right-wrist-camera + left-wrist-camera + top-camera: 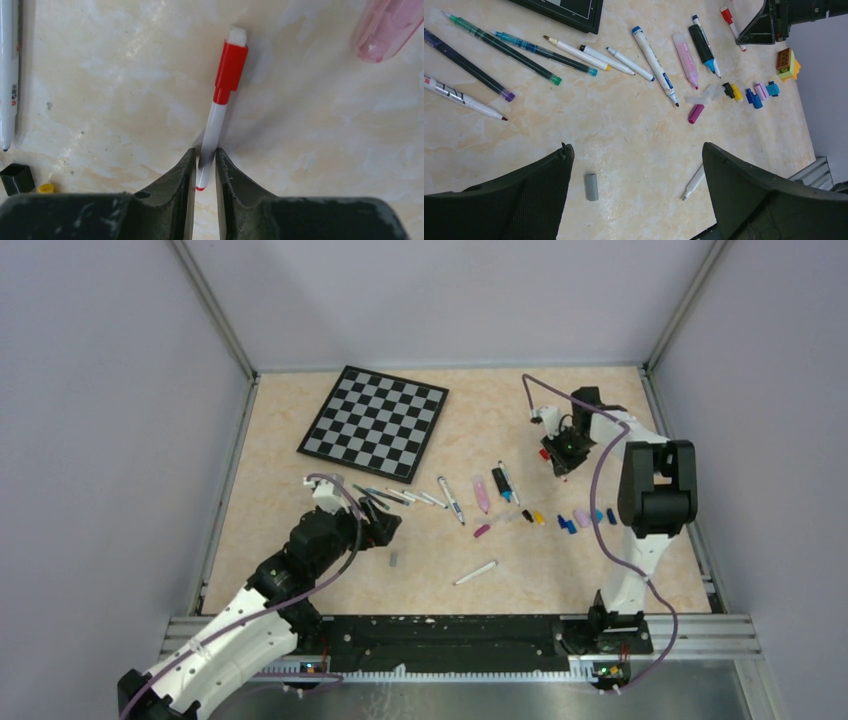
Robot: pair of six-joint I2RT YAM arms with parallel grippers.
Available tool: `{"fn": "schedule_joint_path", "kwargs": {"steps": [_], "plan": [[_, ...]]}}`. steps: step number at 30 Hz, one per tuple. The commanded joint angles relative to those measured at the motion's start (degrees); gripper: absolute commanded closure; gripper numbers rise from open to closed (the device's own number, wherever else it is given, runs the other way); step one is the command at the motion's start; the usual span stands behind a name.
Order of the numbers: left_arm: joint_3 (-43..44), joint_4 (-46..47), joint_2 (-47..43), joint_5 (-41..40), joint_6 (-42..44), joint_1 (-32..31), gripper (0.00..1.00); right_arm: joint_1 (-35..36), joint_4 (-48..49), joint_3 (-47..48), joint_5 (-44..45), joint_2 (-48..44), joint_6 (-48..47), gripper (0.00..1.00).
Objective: Open the pen caps
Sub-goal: Pick up the pen from the center of the board.
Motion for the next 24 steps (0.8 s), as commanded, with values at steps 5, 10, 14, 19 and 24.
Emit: {"fn": "schedule_joint_path", "kwargs": {"steps": [5,10,14,19,24], "plan": [[-0.7,1.8,-0.7,0.1,-0.6,0.2,0.01,3.1,-1.8,4.0,5.0,3.1,-0.9,0.80],[-1.4,2.6,-1.1,1.0,-1.5,0.2,0.01,3.1,-3.4,4.3,5.3,4.1,0.2,0.91],[-2.8,5.3,-1.3,3.6,-2.8,0.2,0.01,3.1,-4.4,4.5,4.4,4.1,0.0,1.00],[-6.2,16.8,-1.0,13.5,-3.1,0.2,0.01,3.1,-4.8,7.0,0.5,1.2,0.2,1.00],[-8.9,28.8,2.8,21.2,-4.9,0.2,0.01,3.1,-5.4,4.5,-14.4,-8.6,-2.6,1.00]]}}
